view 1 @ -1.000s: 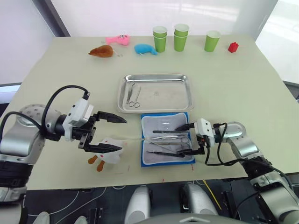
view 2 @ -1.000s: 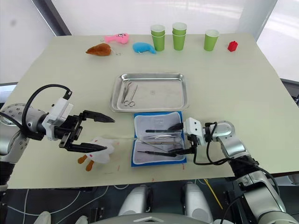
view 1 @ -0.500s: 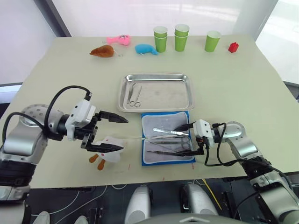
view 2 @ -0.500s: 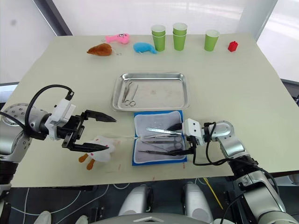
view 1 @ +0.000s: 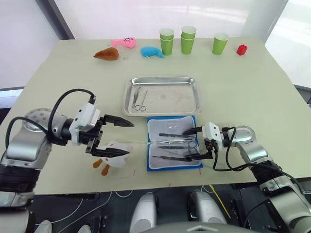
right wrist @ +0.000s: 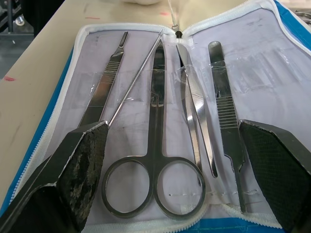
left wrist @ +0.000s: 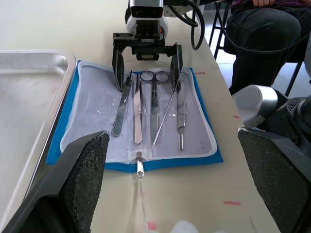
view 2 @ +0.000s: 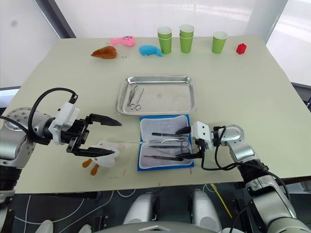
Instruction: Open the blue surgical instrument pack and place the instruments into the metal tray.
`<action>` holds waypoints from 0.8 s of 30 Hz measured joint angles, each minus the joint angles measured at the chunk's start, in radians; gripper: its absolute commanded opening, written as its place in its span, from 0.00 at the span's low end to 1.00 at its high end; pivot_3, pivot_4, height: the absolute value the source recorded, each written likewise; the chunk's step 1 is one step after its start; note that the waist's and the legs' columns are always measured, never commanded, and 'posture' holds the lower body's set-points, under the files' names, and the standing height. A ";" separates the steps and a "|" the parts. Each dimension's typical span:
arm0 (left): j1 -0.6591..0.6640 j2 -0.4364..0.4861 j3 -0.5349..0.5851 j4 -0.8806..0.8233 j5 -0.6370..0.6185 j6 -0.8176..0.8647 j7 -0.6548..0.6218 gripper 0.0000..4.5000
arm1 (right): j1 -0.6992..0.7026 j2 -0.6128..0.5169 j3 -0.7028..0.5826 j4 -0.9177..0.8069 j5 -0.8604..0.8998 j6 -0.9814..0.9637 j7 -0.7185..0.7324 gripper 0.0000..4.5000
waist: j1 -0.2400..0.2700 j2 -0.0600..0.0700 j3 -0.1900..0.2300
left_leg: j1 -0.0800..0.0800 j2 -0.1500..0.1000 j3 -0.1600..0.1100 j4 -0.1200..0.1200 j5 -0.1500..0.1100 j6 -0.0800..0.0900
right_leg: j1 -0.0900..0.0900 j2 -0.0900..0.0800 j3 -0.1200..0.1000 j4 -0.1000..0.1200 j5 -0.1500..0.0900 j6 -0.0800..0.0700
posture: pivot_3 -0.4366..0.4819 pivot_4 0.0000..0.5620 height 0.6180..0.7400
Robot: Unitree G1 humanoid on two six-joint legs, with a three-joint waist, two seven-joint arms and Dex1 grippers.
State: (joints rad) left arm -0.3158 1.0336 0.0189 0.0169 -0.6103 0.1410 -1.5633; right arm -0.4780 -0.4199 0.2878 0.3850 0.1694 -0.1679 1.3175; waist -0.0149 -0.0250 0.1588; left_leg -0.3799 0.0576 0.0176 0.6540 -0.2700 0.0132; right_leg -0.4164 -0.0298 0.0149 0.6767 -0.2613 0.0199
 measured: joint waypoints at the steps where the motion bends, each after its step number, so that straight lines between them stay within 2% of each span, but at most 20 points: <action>1: -0.002 0.000 -0.001 0.003 0.000 -0.001 0.000 0.99 | -0.001 0.002 0.000 0.004 0.000 0.000 0.000 1.00 | 0.000 0.000 0.000 | 0.000 0.000 0.000 0.000 0.000 0.000 | 0.000 0.000 0.000 0.000 0.000 0.000 | 0.48 0.27 1.00; 24: -0.061 -0.002 -0.073 0.096 0.010 -0.071 0.000 0.99 | -0.002 0.002 0.000 0.007 -0.001 0.002 0.002 1.00 | 0.000 0.000 0.000 | 0.000 0.000 0.000 0.001 0.000 0.000 | 0.000 0.000 0.000 0.001 0.000 0.000 | 0.48 0.27 1.00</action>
State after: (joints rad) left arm -0.3767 1.0320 -0.0543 0.1126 -0.6008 0.0704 -1.5637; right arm -0.4797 -0.4179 0.2878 0.3919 0.1686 -0.1662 1.3195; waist -0.0146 -0.0251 0.1587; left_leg -0.3795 0.0575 0.0177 0.6545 -0.2699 0.0132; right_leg -0.4164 -0.0297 0.0151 0.6778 -0.2612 0.0198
